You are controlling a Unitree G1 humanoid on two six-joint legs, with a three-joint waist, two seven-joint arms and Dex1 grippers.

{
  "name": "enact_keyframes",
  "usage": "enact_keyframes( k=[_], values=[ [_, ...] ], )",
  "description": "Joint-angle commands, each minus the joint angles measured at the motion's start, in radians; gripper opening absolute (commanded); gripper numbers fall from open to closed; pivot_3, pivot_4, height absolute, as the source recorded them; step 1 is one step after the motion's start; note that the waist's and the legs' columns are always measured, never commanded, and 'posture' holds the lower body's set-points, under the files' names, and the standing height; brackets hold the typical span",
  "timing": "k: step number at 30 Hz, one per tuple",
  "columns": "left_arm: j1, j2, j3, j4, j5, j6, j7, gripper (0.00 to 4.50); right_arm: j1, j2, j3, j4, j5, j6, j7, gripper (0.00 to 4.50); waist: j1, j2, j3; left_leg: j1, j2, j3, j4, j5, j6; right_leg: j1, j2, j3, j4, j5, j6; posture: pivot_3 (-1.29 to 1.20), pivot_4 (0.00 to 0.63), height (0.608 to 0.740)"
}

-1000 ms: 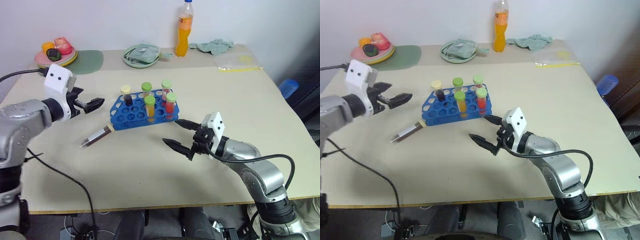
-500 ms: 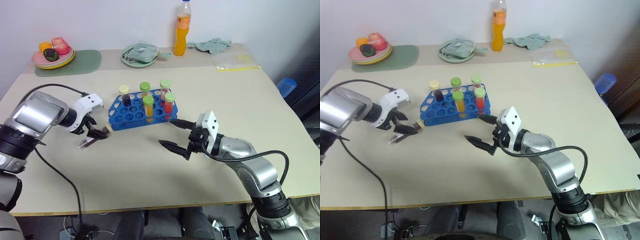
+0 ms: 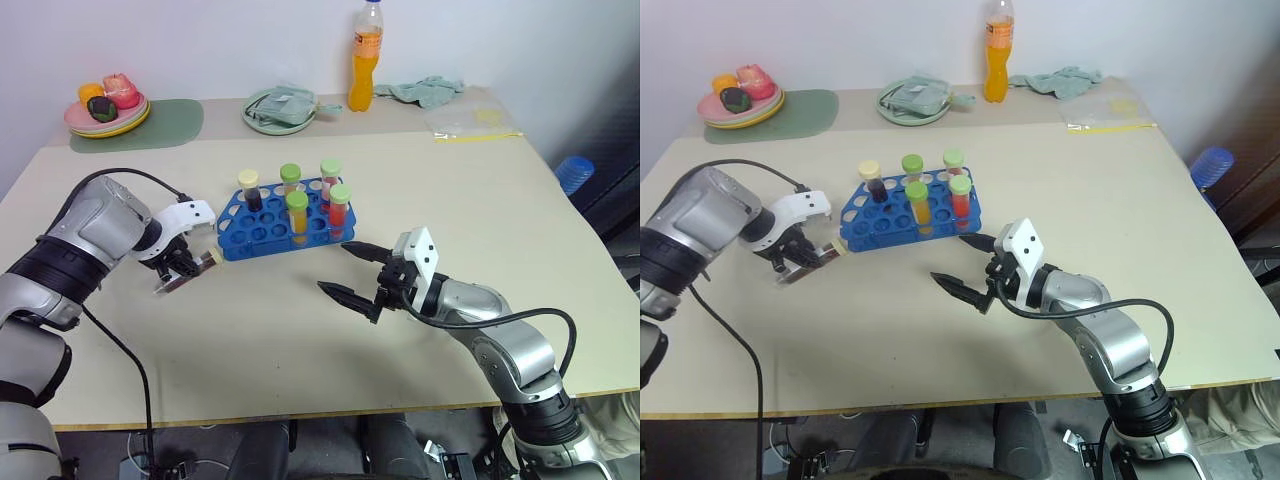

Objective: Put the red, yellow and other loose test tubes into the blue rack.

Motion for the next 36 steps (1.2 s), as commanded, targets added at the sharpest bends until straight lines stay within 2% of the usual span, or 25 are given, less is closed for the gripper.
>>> enact_keyframes(
  k=[1,4,6,8,10,12,13,15,17,18,23,25,28,36],
  values=[
    [0.047,0.085,0.047,-0.017,0.068,-0.052,0.010,0.68,-0.010,0.006,-0.004,-0.043,0.005,-0.013,-0.001,4.50,-0.010,0.000,0.000,0.000,0.000,0.000,0.000,0.000,0.000,0.000,0.000,0.000,0.000,0.000,0.000,0.00,0.150,0.740],
    [0.122,0.133,0.178,-0.063,-0.014,-0.032,0.002,0.68,0.005,-0.003,-0.010,-0.053,0.007,-0.014,0.002,4.50,-0.025,0.000,0.000,0.000,0.001,-0.001,-0.001,0.000,0.000,-0.001,0.000,0.000,0.001,0.000,0.000,0.00,0.150,0.740],
    [0.169,0.112,0.367,-0.072,-0.103,0.038,0.079,0.68,0.015,-0.006,-0.012,-0.058,0.008,-0.013,0.001,4.50,-0.022,0.000,0.000,0.000,0.001,-0.001,-0.001,0.000,0.000,-0.003,0.000,0.000,0.004,-0.001,-0.001,0.00,0.150,0.740],
    [0.257,-0.008,0.705,-0.158,-0.225,-0.020,0.256,0.68,0.020,-0.006,-0.012,-0.061,0.010,-0.011,0.001,4.50,-0.015,-0.001,0.000,-0.001,0.001,-0.004,0.000,0.000,0.000,-0.004,0.000,0.000,0.006,-0.001,-0.001,0.00,0.150,0.740],
    [0.336,-0.120,0.919,-0.270,-0.272,-0.086,0.412,0.68,0.021,-0.006,-0.013,-0.062,0.012,-0.009,0.002,4.50,-0.008,-0.002,0.000,-0.003,0.001,-0.006,0.003,0.000,0.000,-0.004,-0.003,-0.001,0.006,-0.002,-0.001,0.00,0.150,0.740],
    [0.411,-0.223,1.042,-0.393,-0.292,-0.129,0.532,0.68,0.019,-0.008,-0.013,-0.060,0.014,-0.007,0.005,4.50,-0.007,-0.002,-0.001,-0.004,0.001,-0.007,0.005,0.000,0.000,-0.003,-0.003,-0.001,0.006,-0.001,-0.001,0.00,0.150,0.740],
    [0.464,-0.312,1.110,-0.485,-0.321,-0.198,0.595,0.68,0.014,-0.009,-0.012,-0.056,0.015,-0.006,0.009,4.50,-0.007,-0.002,-0.001,-0.004,0.001,-0.006,0.005,0.000,0.000,-0.004,-0.003,-0.001,0.005,-0.001,-0.001,0.00,0.150,0.740],
    [0.527,-0.420,1.171,-0.599,-0.366,-0.261,0.663,0.68,0.009,-0.012,-0.013,-0.051,0.017,-0.005,0.015,4.50,-0.007,-0.002,-0.001,-0.003,0.001,-0.005,0.004,0.000,0.000,-0.004,-0.004,0.000,0.006,-0.001,-0.001,0.00,0.150,0.740],
    [0.568,-0.580,1.185,-0.723,-0.403,-0.289,0.799,0.68,-0.001,-0.012,-0.009,-0.042,0.017,-0.004,0.023,4.50,0.001,-0.002,-0.001,-0.003,0.000,-0.005,0.004,0.000,-0.001,-0.005,-0.003,0.000,0.006,-0.001,-0.001,0.00,0.150,0.740],
    [0.579,-0.630,1.185,-0.763,-0.412,-0.304,0.845,0.68,-0.004,-0.012,-0.008,-0.038,0.016,-0.004,0.025,4.50,0.006,-0.002,-0.001,-0.003,0.000,-0.005,0.005,0.000,-0.001,-0.005,-0.003,0.000,0.006,-0.001,-0.001,0.00,0.150,0.740],
    [0.724,-0.836,0.906,-0.904,-0.250,-0.464,1.005,0.68,-0.028,-0.014,-0.003,-0.020,0.012,-0.005,0.044,4.50,0.018,-0.003,-0.002,-0.003,-0.002,-0.003,0.007,-0.001,0.000,-0.001,-0.004,0.000,0.005,-0.001,-0.001,0.00,0.150,0.740],
    [0.774,-0.870,0.805,-0.863,-0.135,-0.563,1.067,0.68,-0.031,-0.015,-0.001,-0.015,0.009,-0.009,0.048,4.50,0.019,-0.003,-0.002,-0.003,-0.002,-0.001,0.008,-0.001,0.000,0.000,-0.003,-0.001,0.005,-0.001,-0.001,0.00,0.150,0.740],
    [0.806,-0.896,0.727,-0.787,-0.038,-0.673,1.136,0.68,-0.035,-0.014,0.000,-0.012,0.003,-0.012,0.050,4.50,0.013,-0.003,-0.002,-0.002,-0.002,-0.001,0.008,-0.001,0.000,0.000,-0.003,-0.001,0.005,-0.001,-0.001,0.00,0.150,0.740],
    [0.783,-0.916,0.676,-0.649,-0.013,-0.745,1.179,0.68,-0.026,-0.012,-0.004,-0.020,-0.003,-0.013,0.042,4.50,0.013,-0.003,-0.002,-0.002,-0.002,-0.001,0.007,-0.001,0.000,0.000,-0.002,-0.001,0.005,-0.001,-0.001,0.00,0.150,0.740]
  ],
)
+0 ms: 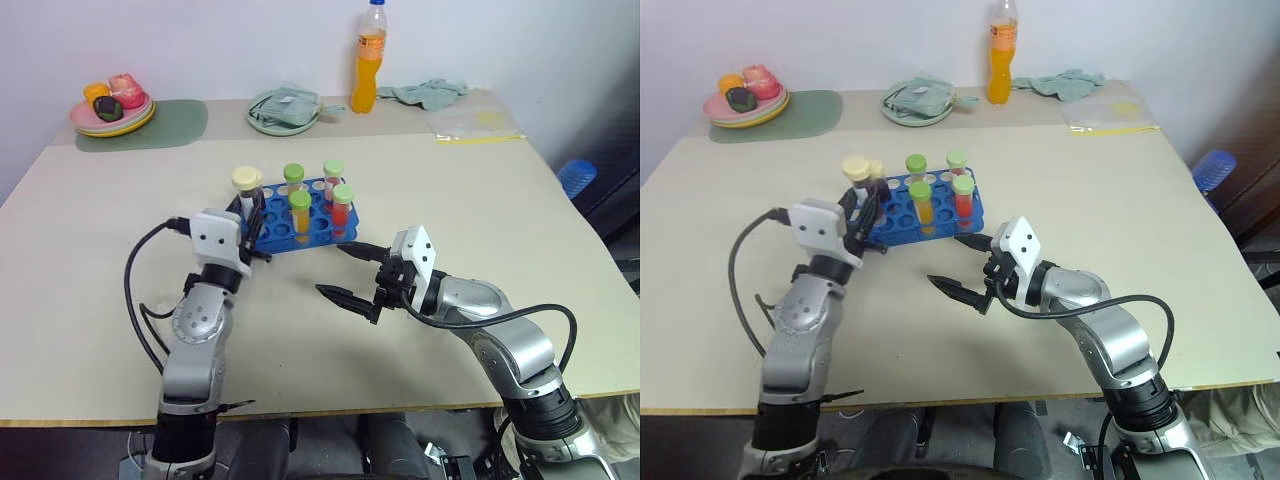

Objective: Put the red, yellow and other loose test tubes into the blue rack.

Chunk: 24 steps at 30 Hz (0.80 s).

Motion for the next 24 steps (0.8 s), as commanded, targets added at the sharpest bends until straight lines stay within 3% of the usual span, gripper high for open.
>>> enact_keyframes(
  k=[1,22,24],
  values=[
    [-0.023,0.004,-0.006,-0.009,0.014,-0.020,0.021,0.68,0.001,0.002,-0.012,-0.029,0.003,-0.015,-0.004,4.50,0.000,0.000,0.000,0.000,0.000,0.000,0.000,0.000,0.000,0.000,0.000,0.000,0.000,0.000,0.000,0.00,0.150,0.740],
    [-0.086,0.006,-0.026,0.147,-0.003,-0.061,0.013,0.68,0.020,0.012,-0.008,-0.050,0.011,-0.012,-0.038,4.50,0.001,0.000,0.000,0.000,0.000,-0.001,0.000,0.000,0.000,0.000,0.000,0.000,0.000,0.000,0.000,0.00,0.150,0.740],
    [-0.076,0.009,-0.022,0.144,-0.008,-0.063,0.010,1.72,0.021,0.012,-0.009,-0.052,0.010,-0.012,-0.039,4.50,0.001,0.000,0.000,0.000,0.000,-0.001,0.000,0.000,0.000,0.000,0.000,0.000,0.000,0.000,0.000,0.00,0.150,0.740]
  ],
)
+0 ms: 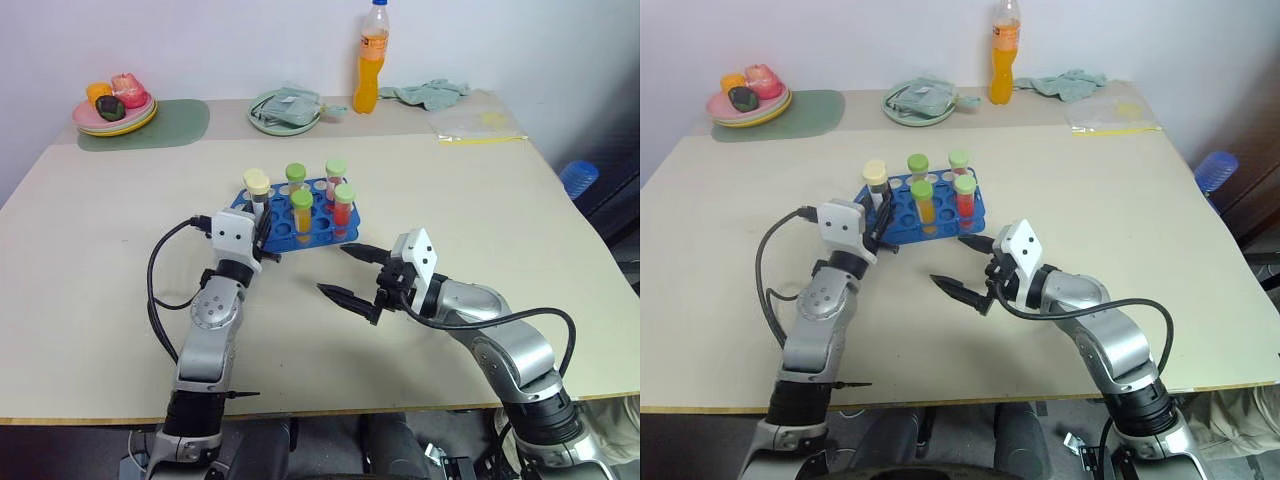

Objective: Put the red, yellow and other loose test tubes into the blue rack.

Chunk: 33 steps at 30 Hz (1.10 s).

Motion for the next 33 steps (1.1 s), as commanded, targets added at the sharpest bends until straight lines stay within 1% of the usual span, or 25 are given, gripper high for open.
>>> enact_keyframes(
  k=[1,4,5,7,10,12,14,16,17,20,23,27,33],
  values=[
    [0.005,0.006,0.000,-0.030,-0.011,-0.023,-0.006,2.20,-0.001,0.006,-0.010,-0.049,0.010,-0.012,-0.001,4.50,-0.001,0.000,0.000,0.000,0.000,0.000,0.000,0.000,0.000,0.000,0.000,0.000,0.000,0.000,0.000,0.00,0.150,0.740],
    [0.021,0.017,0.026,-0.063,-0.035,-0.011,-0.012,3.65,0.002,0.000,-0.022,-0.055,0.019,-0.009,0.001,4.50,-0.001,0.000,0.000,0.000,0.000,0.000,0.000,0.000,0.000,0.000,0.000,0.000,0.000,0.000,0.000,0.00,0.150,0.740],
    [0.030,0.028,0.045,-0.093,-0.067,-0.005,-0.032,4.22,0.001,-0.006,-0.031,-0.060,0.027,-0.004,0.004,4.50,-0.003,0.000,0.000,0.000,0.000,0.000,0.000,0.000,0.000,0.000,0.000,0.000,0.000,0.000,0.000,0.00,0.150,0.740],
    [0.048,0.050,0.078,-0.149,-0.120,0.015,-0.059,4.22,0.003,-0.021,-0.054,-0.070,0.043,0.002,0.013,4.50,-0.004,0.000,0.000,0.000,0.001,-0.001,-0.001,0.000,0.000,-0.001,0.000,0.000,0.000,0.000,0.000,0.00,0.150,0.740],
    [0.074,0.130,0.191,-0.250,-0.256,0.106,-0.115,4.22,0.004,-0.060,-0.111,-0.075,0.074,0.015,0.034,4.50,-0.004,0.000,0.000,0.000,0.001,-0.002,-0.001,0.000,0.000,0.000,0.000,0.000,0.000,0.000,0.000,0.00,0.150,0.740],
    [0.092,0.217,0.274,-0.287,-0.342,0.178,-0.169,4.22,0.016,-0.108,-0.158,-0.074,0.093,0.020,0.060,4.50,-0.003,0.000,0.000,0.000,0.001,-0.002,-0.001,0.000,0.000,-0.001,0.000,0.000,0.000,0.000,0.000,0.00,0.150,0.740],
    [0.121,0.333,0.358,-0.279,-0.401,0.230,-0.244,4.22,0.028,-0.158,-0.201,-0.065,0.096,0.021,0.075,4.50,-0.003,0.000,0.000,0.000,0.001,-0.002,-0.001,0.000,0.000,0.000,0.000,0.000,0.000,0.000,0.000,0.00,0.150,0.740],
    [0.158,0.420,0.405,-0.278,-0.425,0.281,-0.287,4.22,0.052,-0.205,-0.255,-0.039,0.097,0.002,0.098,4.50,-0.003,0.001,0.000,0.000,0.001,-0.001,-0.001,0.000,0.000,0.000,0.000,0.000,-0.001,0.000,0.000,0.00,0.150,0.740],
    [0.195,0.483,0.458,-0.244,-0.435,0.291,-0.335,4.22,0.073,-0.240,-0.293,-0.012,0.078,-0.013,0.105,4.50,-0.002,0.001,0.000,0.000,0.001,-0.001,-0.001,0.000,0.000,0.000,0.000,0.000,-0.001,0.000,0.000,0.00,0.150,0.740],
    [0.284,0.583,0.540,-0.190,-0.451,0.320,-0.410,4.22,0.120,-0.321,-0.393,0.076,0.042,-0.059,0.129,4.50,-0.001,0.001,0.000,0.001,0.001,0.000,-0.002,-0.001,0.001,0.001,0.000,0.000,-0.003,0.000,0.000,0.00,0.150,0.740],
    [0.368,0.626,0.540,-0.156,-0.418,0.314,-0.448,4.22,0.151,-0.370,-0.452,0.160,0.014,-0.109,0.147,4.50,-0.001,0.001,0.001,0.002,0.001,0.001,-0.003,-0.001,0.001,0.003,0.000,0.000,-0.004,0.000,0.000,0.00,0.150,0.740],
    [0.383,0.613,0.538,-0.182,-0.455,0.360,-0.441,4.22,0.160,-0.389,-0.463,0.242,-0.017,-0.175,0.181,4.50,-0.002,0.001,0.001,0.007,0.003,0.001,-0.007,-0.001,0.001,0.007,0.000,0.000,-0.007,0.000,-0.001,0.00,0.150,0.740],
    [0.425,0.599,0.512,-0.231,-0.432,0.384,-0.429,4.22,0.129,-0.381,-0.447,0.306,-0.037,-0.215,0.203,4.50,-0.004,0.002,0.001,0.008,0.003,0.001,-0.009,-0.001,0.001,0.007,-0.001,0.001,-0.008,0.000,-0.001,0.00,0.150,0.740]
  ],
)
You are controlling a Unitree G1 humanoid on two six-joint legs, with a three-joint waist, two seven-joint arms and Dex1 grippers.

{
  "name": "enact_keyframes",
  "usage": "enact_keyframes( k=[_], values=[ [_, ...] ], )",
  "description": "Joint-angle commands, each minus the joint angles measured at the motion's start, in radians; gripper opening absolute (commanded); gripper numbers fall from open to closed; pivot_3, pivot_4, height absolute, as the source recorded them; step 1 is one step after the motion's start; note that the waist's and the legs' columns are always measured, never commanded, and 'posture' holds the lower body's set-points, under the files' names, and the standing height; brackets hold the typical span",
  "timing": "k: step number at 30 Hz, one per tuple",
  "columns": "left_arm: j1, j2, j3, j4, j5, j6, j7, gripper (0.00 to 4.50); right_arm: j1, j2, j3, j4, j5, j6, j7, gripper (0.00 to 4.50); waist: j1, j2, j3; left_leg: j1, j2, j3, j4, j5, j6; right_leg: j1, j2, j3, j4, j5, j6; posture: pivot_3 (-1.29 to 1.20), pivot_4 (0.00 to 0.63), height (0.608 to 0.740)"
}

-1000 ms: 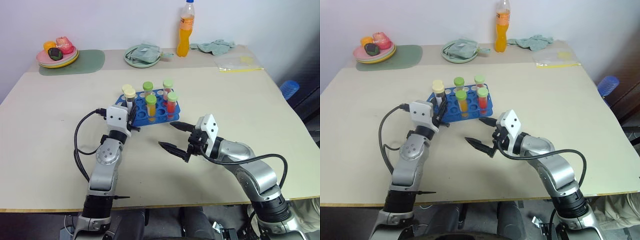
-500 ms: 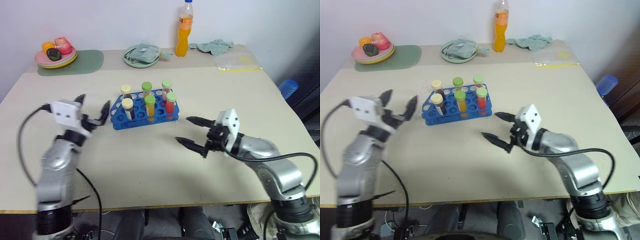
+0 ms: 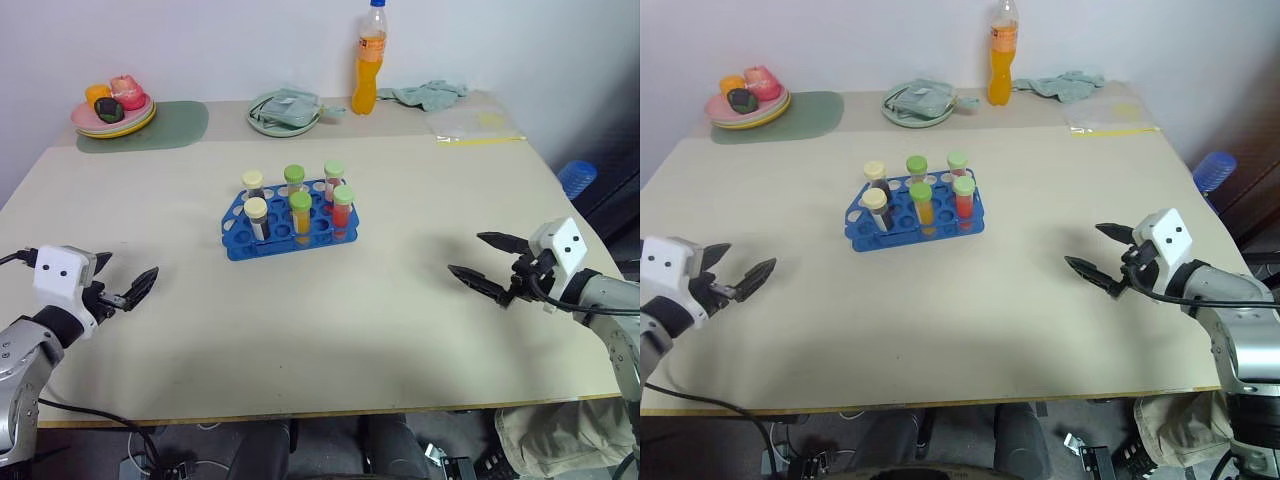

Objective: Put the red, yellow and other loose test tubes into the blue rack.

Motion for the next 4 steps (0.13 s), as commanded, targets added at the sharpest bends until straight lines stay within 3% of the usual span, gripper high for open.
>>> enact_keyframes(
  k=[1,4],
  values=[
    [0.016,-0.011,-0.004,-0.048,0.001,0.016,0.015,4.22,-0.031,-0.004,0.000,0.005,-0.009,-0.036,0.010,4.50,0.000,0.000,0.000,0.000,0.000,0.000,0.000,0.000,0.000,0.000,0.000,0.000,0.000,0.000,0.000,0.00,0.150,0.740],
    [0.024,-0.023,-0.005,-0.075,-0.005,0.029,0.024,4.22,-0.057,0.008,0.024,0.028,-0.017,-0.048,0.018,4.50,-0.001,0.000,0.000,0.000,0.000,0.000,0.000,0.000,0.000,0.000,0.000,0.000,0.000,0.000,0.000,0.00,0.150,0.740]
  ],
)
